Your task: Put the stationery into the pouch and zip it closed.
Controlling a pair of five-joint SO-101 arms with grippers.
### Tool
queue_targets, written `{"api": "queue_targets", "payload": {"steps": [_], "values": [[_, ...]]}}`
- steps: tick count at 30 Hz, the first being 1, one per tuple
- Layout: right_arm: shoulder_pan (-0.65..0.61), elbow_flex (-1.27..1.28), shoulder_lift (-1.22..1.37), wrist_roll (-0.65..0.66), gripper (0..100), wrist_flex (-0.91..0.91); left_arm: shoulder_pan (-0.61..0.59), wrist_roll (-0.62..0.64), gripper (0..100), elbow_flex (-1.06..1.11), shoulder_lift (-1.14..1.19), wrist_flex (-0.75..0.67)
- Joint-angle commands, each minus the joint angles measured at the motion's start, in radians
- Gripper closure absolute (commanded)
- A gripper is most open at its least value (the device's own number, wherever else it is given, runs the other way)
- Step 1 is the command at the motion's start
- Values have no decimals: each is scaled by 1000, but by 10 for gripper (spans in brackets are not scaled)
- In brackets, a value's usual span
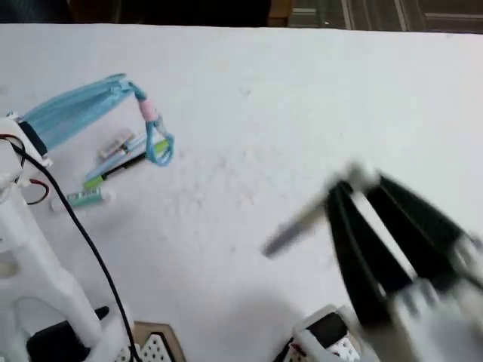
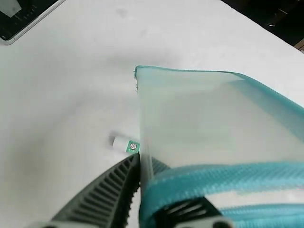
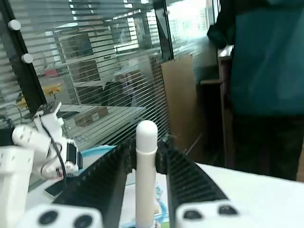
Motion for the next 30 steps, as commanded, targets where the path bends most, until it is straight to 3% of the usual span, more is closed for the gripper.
{"api": "queue_targets", "payload": {"steps": [1, 8, 18, 24, 30], "values": [[-7, 341, -170, 38, 981, 15, 8, 6, 978, -29, -30, -5], [-7, 1013, -533, 38, 981, -242, 8, 5, 978, -29, -35, -6], [-47, 1826, -855, 44, 981, -1107, 8, 3, 978, -29, -35, -6], [-59, 1916, -734, 54, 981, -1613, 8, 3, 978, -29, -35, -6], [-70, 1665, -403, 112, 981, -1928, 8, 3, 978, -29, -35, -3]]}}
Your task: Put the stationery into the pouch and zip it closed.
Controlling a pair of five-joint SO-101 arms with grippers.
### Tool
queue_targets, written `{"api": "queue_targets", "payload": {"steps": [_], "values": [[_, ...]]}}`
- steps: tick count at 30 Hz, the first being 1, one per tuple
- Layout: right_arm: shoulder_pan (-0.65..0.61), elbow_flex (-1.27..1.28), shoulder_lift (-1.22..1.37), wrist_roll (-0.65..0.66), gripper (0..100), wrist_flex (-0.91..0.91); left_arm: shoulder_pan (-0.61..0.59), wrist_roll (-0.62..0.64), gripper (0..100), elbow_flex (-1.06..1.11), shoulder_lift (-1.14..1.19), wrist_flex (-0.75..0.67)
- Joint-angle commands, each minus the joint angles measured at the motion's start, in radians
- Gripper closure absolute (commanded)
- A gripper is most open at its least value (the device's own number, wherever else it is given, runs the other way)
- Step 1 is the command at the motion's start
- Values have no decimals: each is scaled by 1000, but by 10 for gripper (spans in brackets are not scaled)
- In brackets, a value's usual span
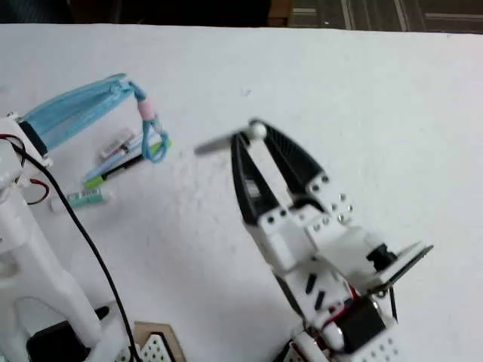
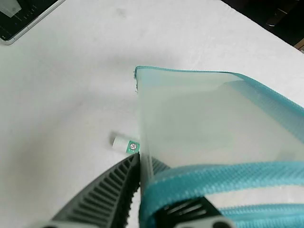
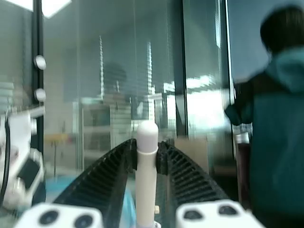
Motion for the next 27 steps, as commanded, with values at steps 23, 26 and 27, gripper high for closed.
{"api": "queue_targets", "payload": {"steps": [23, 26, 27], "values": [[-407, -453, 819, 407, 981, -526, 8, 3, 978, -28, -28, -6], [-407, -451, 878, 408, 981, -532, 8, 3, 978, -28, -28, -6], [-406, -451, 894, 408, 981, -532, 8, 3, 978, -28, -28, -6]]}}
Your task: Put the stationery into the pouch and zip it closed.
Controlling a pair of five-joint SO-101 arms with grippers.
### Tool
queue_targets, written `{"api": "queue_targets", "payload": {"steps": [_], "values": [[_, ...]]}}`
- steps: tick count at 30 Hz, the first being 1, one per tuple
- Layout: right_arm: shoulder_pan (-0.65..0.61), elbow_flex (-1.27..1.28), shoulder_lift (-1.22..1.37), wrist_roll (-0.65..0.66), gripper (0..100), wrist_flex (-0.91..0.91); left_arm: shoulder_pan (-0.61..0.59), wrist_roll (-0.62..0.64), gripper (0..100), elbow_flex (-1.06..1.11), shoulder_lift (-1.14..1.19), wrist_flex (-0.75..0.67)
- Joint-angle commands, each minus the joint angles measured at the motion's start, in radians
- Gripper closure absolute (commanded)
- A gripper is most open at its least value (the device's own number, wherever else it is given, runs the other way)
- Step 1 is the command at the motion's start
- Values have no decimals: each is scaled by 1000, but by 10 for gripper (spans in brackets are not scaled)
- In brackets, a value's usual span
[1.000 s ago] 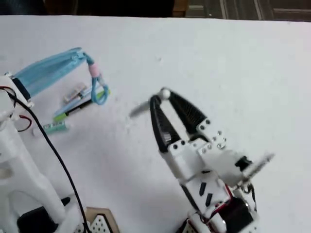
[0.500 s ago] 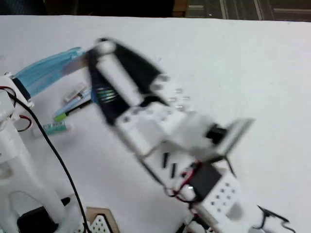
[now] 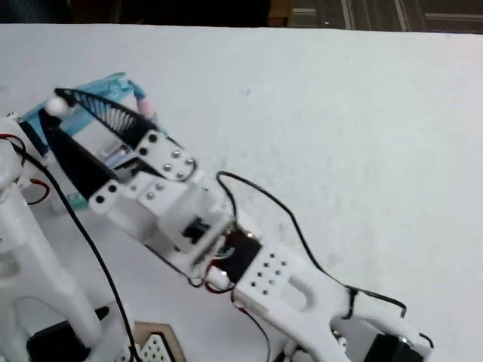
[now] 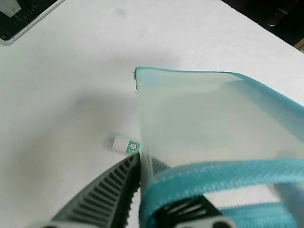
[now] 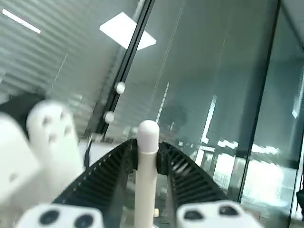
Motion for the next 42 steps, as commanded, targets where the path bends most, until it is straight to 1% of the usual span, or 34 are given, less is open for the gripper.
{"api": "queue_targets", "payload": {"steps": [1, 8, 10, 13, 14, 15, 24, 27, 30, 32, 33, 36, 39, 40, 42], "values": [[4, -8, 41, 11, 981, -21, 5, 3, 978, -28, -28, -6], [36, 26, 97, 12, 971, -16, 4, 3, 978, -28, -28, -6], [36, 48, 97, 14, 908, -15, 4, 3, 978, -28, -28, -6], [35, 64, 97, 11, 738, -13, 4, 3, 978, -28, -28, -8], [35, 64, 97, 11, 690, -13, 4, 3, 978, -28, -28, -8], [33, 64, 97, 11, 665, -13, 4, 3, 978, -28, -28, -8], [33, 60, 94, 8, 679, -19, 4, 3, 978, -28, -28, -8], [36, 43, 53, 5, 680, -13, 2, 3, 978, -28, -28, -8], [67, 11, -21, -55, 680, 12, -25, 2, 978, -28, -28, -8], [124, -28, -84, -150, 680, 114, -71, 2, 978, -28, -28, -8], [162, -52, -114, -212, 680, 199, -97, 2, 978, -28, -28, -8], [298, -163, -170, -425, 680, 536, -162, 2, 978, -28, -28, -6], [430, -290, -125, -586, 680, 880, -214, 2, 978, -29, -35, -6], [466, -328, -93, -628, 680, 966, -232, 2, 978, -29, -35, -6], [509, -393, -10, -678, 680, 1082, -266, 2, 978, -29, -35, -8]]}}
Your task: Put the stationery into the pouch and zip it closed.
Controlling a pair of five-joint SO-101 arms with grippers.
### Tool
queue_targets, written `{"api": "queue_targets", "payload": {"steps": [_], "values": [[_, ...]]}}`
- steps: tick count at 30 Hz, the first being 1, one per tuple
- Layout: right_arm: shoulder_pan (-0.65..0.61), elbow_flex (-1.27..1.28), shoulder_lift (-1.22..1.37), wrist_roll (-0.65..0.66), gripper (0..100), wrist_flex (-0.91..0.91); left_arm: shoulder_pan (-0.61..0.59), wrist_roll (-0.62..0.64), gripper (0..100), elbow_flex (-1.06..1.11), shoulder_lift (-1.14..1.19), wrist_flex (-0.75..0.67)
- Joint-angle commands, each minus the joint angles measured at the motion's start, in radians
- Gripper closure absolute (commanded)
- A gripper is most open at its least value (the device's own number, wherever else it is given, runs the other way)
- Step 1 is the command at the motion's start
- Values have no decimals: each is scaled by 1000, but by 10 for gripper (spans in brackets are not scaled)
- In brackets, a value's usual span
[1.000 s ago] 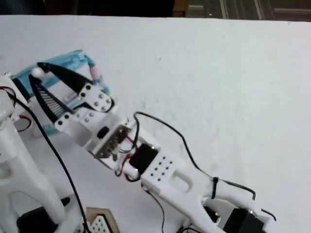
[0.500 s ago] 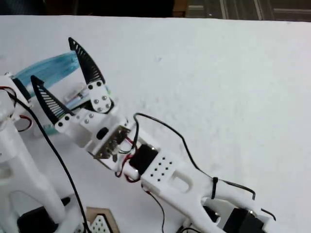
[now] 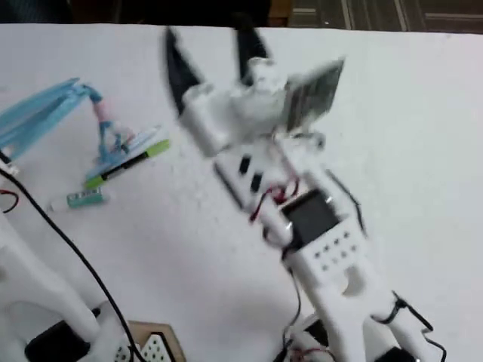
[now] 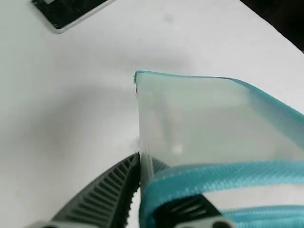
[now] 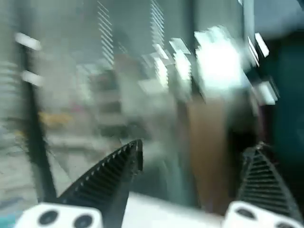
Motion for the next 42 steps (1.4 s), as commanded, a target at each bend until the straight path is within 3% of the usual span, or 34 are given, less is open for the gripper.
{"api": "queue_targets", "payload": {"steps": [1, 15, 26, 31, 42], "values": [[76, -144, 114, -115, 680, 282, -58, 3, 978, -29, -35, -8], [-116, -661, 881, -322, 680, 657, -70, 3, 978, -31, -35, -8], [-139, -1419, 1517, -463, 681, 941, -85, 3, 978, -29, -35, -8], [-145, -1706, 1730, -496, 779, 998, -85, 3, 978, -29, -35, -8], [-145, -1669, 1833, -480, 719, 1003, -85, 3, 978, -29, -35, -8]]}}
